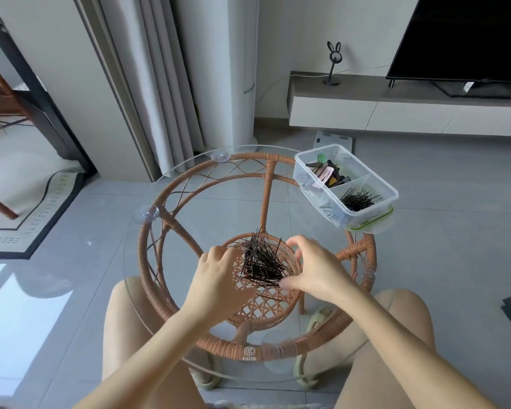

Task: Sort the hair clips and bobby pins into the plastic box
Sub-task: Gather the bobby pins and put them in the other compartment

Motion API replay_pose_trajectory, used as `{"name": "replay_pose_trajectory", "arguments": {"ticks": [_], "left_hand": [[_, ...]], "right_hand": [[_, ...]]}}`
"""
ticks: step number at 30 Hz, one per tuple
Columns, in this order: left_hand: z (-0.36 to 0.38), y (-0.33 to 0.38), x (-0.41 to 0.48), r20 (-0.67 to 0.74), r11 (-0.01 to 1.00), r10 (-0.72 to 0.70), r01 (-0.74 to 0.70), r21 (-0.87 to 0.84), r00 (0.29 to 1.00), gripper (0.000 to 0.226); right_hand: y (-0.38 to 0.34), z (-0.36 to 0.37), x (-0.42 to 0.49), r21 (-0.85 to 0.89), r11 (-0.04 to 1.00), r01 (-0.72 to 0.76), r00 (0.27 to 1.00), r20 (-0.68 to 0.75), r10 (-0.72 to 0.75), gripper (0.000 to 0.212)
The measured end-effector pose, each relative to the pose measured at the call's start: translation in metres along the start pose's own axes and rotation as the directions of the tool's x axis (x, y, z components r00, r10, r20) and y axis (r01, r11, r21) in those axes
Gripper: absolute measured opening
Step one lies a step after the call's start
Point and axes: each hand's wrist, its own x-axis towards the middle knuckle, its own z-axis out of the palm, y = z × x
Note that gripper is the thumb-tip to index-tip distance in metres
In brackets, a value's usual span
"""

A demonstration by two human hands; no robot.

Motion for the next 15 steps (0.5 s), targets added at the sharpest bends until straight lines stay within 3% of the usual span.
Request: {"name": "replay_pose_trajectory", "arguments": {"ticks": [3, 6, 15], "left_hand": [[0.0, 0.0, 0.014, 0.154, 0.974, 0.101, -0.129, 0.186, 0.983, 0.105], [-0.001, 0.008, 0.03, 0.224, 0.953, 0.178, -0.225, 0.202, 0.958, 0.111], [-0.006, 0.012, 0.05, 0.139, 0.955, 0.282, -0.292, 0.053, 0.949, 0.038]], "right_hand": [[-0.002, 0.008, 0.001, -0.225, 0.972, 0.073, 0.995, 0.078, -0.057, 0.109], [-0.006, 0.02, 0.007, -0.251, 0.956, 0.152, 0.988, 0.066, -0.14, 0.111], [-0.009, 0.019, 0.022, -0.069, 0.965, 0.253, 0.966, -0.035, -0.256, 0.05]]}}
